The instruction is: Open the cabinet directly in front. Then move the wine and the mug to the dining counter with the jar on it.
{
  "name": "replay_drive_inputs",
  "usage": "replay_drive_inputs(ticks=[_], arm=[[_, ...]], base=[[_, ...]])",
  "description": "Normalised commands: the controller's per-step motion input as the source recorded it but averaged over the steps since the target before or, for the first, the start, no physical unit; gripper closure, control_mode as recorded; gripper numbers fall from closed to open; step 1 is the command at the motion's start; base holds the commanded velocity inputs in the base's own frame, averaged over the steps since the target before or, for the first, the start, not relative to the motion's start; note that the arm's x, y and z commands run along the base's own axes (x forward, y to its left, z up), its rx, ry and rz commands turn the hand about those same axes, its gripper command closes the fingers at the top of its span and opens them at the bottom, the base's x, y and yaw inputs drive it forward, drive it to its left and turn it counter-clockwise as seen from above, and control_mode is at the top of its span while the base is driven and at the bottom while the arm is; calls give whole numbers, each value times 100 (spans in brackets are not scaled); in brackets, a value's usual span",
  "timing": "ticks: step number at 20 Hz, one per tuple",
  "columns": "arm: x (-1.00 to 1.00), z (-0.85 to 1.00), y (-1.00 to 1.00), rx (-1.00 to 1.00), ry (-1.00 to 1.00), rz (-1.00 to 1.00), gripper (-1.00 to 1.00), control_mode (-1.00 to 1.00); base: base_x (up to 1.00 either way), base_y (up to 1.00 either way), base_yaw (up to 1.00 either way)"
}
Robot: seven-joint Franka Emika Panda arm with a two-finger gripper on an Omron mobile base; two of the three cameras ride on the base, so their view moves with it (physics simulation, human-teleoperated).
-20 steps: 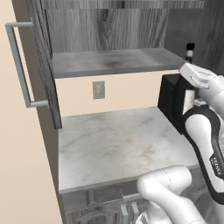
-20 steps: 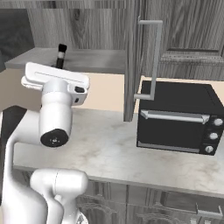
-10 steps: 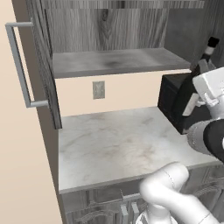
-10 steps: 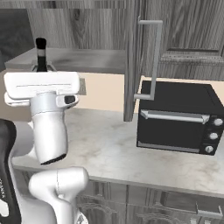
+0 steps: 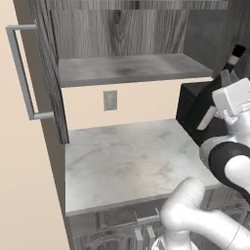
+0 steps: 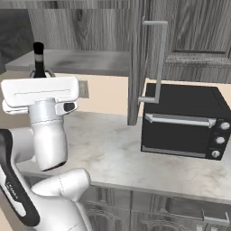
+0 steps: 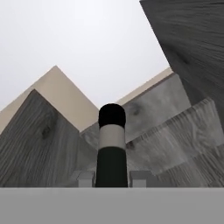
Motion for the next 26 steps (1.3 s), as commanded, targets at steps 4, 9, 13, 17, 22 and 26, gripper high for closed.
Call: replay_drive_inputs(ticks=[4, 9, 13, 17, 22, 26], arm=[[-11, -1, -2, 10, -4, 0, 100, -100], [-21, -1, -3, 20, -8, 0, 100, -100], [0, 0, 0, 1, 0, 0, 100, -100], [0, 0, 0, 0, 0, 0, 100, -100], [-2, 0, 0, 0, -5, 0, 100, -100], [0, 0, 0, 0, -1, 0, 100, -100]], base=[[0, 0, 0], [0, 0, 0], [0, 0, 0], [0, 0, 0], [0, 0, 0], [0, 0, 0]])
